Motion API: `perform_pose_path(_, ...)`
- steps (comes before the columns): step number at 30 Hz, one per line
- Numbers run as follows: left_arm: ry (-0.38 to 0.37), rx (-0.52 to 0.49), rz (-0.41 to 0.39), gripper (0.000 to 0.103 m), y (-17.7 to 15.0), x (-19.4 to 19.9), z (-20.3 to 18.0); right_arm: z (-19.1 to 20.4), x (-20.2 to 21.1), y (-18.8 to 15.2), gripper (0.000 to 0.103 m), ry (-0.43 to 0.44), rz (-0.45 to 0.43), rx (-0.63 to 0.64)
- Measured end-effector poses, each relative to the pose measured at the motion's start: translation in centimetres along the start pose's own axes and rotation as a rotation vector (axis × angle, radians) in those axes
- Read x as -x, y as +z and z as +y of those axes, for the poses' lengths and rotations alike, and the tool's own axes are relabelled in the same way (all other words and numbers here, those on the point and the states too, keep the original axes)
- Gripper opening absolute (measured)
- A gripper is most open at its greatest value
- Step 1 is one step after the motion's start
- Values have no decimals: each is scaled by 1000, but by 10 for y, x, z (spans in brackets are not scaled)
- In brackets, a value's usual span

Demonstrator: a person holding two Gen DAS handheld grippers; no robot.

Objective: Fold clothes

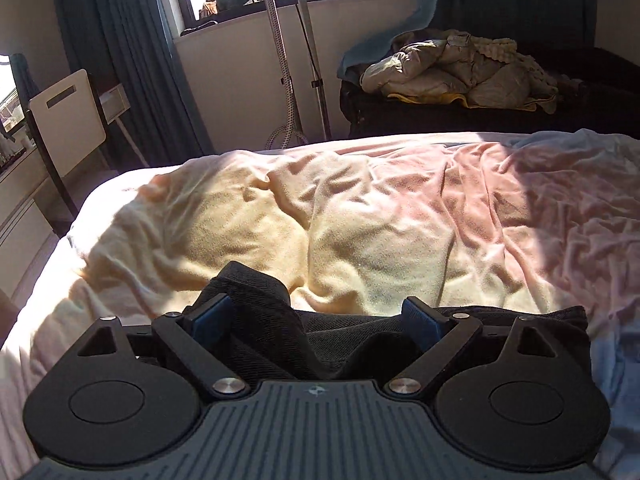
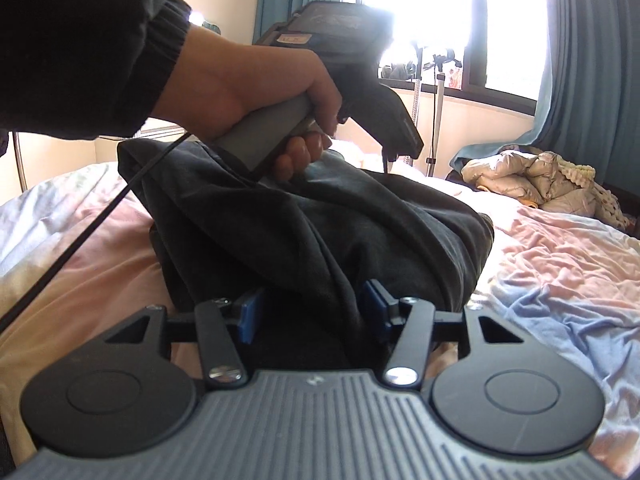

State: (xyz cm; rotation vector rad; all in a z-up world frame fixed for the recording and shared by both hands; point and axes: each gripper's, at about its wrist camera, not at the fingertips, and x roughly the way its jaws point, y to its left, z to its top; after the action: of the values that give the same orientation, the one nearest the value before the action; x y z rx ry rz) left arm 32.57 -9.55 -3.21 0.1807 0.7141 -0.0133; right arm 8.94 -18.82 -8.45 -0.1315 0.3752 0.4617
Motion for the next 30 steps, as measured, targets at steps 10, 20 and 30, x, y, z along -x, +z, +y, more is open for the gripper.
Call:
perform_pose_path(10,-206,181,-110,93,-64,161,66,-2,63,5,54,-20,-75,-169)
perform_pose_path(20,-362,545,-31,97,-169,192,156,0,81,-1,54,-55,-71,-210)
perform_pose_path(30,-529,1037,146,97,-232,131,193,-40,73,-18,56,-93,-43,-503)
